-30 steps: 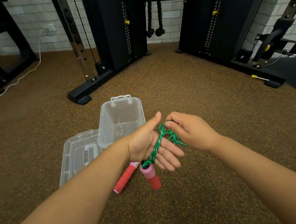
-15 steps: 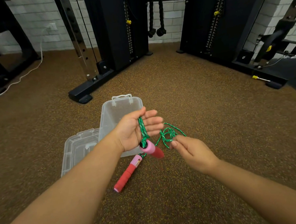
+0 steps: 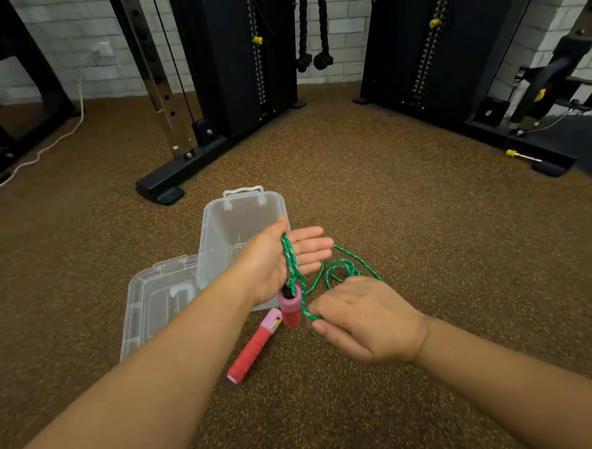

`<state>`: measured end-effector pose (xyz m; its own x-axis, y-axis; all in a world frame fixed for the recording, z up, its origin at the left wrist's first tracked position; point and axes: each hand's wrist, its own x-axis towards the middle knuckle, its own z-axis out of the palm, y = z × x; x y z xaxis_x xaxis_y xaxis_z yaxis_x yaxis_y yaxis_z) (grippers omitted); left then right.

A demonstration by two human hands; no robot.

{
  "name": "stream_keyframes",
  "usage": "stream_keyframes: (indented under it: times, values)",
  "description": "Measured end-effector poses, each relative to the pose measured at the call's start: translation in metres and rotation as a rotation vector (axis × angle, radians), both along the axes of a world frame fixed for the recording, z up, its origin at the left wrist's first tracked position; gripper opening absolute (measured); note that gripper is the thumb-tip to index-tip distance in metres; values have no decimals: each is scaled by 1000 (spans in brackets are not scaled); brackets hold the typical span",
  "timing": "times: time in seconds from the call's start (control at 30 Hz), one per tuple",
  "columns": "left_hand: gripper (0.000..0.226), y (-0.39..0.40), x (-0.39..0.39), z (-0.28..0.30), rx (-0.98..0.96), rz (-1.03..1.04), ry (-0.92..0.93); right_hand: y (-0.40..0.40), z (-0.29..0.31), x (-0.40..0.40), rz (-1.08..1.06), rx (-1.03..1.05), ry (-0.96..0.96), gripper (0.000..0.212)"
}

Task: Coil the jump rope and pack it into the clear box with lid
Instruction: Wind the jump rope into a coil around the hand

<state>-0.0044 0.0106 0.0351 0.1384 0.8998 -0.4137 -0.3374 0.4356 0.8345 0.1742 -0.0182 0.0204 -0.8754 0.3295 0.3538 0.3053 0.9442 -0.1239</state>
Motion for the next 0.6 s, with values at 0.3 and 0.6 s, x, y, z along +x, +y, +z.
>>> stream_keyframes:
  times: [0.3,0.6]
  values:
    - [107,-17,9,9,-49,-427,41,34,39,3,-136,-30,137,29]
    - [105,-23,11,12,-60,-823,43,57,24,9,-305,-215,209,28]
